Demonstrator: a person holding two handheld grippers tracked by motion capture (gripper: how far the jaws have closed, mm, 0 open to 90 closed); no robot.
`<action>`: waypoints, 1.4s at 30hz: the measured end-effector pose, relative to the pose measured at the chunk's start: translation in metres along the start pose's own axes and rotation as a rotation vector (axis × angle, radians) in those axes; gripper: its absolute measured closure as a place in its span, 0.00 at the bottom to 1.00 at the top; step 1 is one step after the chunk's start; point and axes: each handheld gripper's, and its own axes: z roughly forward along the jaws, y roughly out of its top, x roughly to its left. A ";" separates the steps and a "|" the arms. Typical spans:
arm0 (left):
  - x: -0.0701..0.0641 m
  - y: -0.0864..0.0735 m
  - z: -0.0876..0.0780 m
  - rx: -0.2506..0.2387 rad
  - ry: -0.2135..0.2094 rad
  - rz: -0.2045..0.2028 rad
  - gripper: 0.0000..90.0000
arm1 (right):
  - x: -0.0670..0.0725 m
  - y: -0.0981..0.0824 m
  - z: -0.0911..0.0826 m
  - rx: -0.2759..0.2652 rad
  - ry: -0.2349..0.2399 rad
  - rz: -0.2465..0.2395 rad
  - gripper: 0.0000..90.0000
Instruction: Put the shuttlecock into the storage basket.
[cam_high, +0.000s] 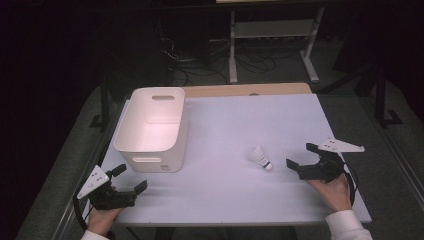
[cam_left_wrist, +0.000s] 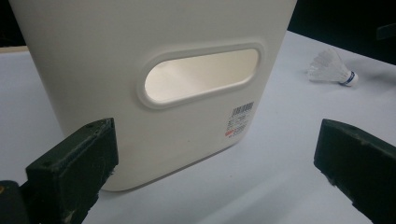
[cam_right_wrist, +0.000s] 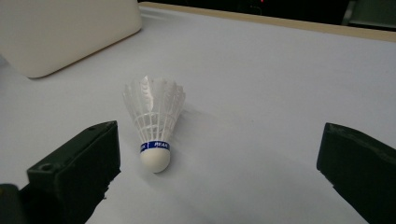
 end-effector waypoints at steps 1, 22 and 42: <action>0.000 0.000 0.000 0.000 -0.001 0.000 0.00 | 0.000 0.002 0.000 0.007 -0.002 -0.007 0.00; 0.000 0.000 -0.001 0.012 0.001 0.005 0.00 | 0.003 0.022 0.006 0.062 0.031 -0.031 0.00; -0.002 0.000 0.000 0.002 -0.005 -0.004 0.00 | 0.005 0.036 0.015 0.126 0.061 -0.058 0.00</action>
